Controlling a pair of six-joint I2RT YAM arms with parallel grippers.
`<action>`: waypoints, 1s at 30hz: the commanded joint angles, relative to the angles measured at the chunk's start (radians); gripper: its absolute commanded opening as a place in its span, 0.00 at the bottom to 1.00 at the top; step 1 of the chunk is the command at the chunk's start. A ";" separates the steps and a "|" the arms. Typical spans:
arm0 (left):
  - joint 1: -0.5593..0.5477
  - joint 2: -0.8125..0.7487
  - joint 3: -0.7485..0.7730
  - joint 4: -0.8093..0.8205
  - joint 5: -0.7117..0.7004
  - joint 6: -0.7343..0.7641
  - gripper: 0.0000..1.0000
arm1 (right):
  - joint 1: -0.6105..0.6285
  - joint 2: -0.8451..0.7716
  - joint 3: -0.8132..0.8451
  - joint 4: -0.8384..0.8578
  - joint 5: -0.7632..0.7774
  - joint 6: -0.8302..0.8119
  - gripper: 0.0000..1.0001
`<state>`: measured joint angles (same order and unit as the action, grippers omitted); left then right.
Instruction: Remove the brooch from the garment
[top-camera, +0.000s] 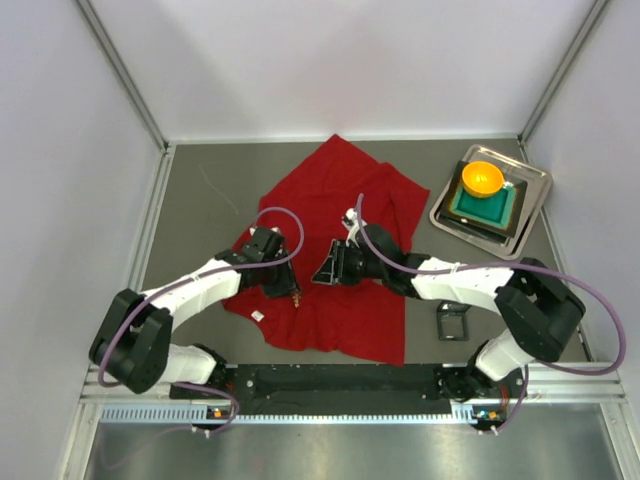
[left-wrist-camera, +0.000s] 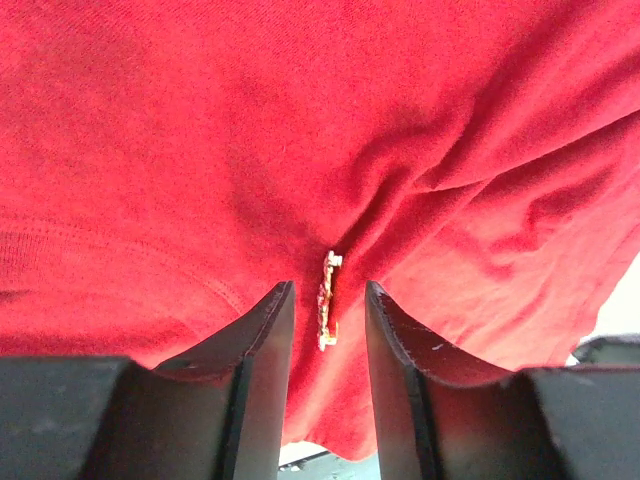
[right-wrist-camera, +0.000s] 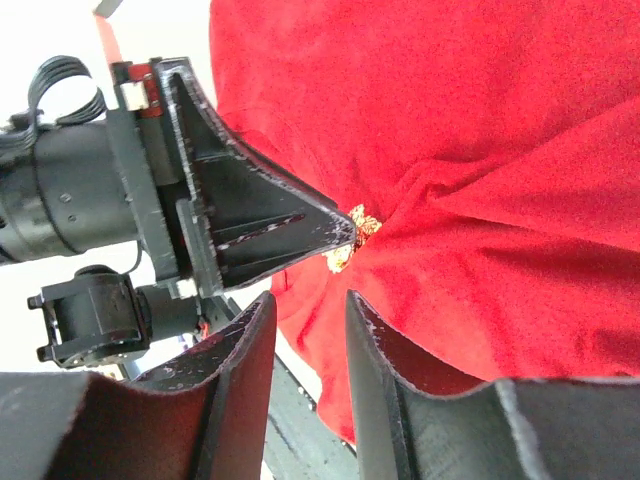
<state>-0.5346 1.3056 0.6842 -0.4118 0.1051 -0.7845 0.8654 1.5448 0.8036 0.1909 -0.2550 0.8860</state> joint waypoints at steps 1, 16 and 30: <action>0.016 0.075 0.058 0.002 0.067 0.100 0.38 | 0.000 -0.037 -0.023 -0.015 0.019 -0.024 0.34; 0.018 0.032 0.025 0.071 0.056 0.126 0.04 | 0.021 0.083 -0.003 0.117 -0.078 0.017 0.34; -0.059 -0.316 -0.225 0.381 -0.096 0.106 0.00 | 0.024 0.227 0.077 0.133 -0.069 0.119 0.26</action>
<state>-0.5571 1.0760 0.5114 -0.1978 0.0933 -0.6849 0.8780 1.7832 0.8387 0.2943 -0.3428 0.9913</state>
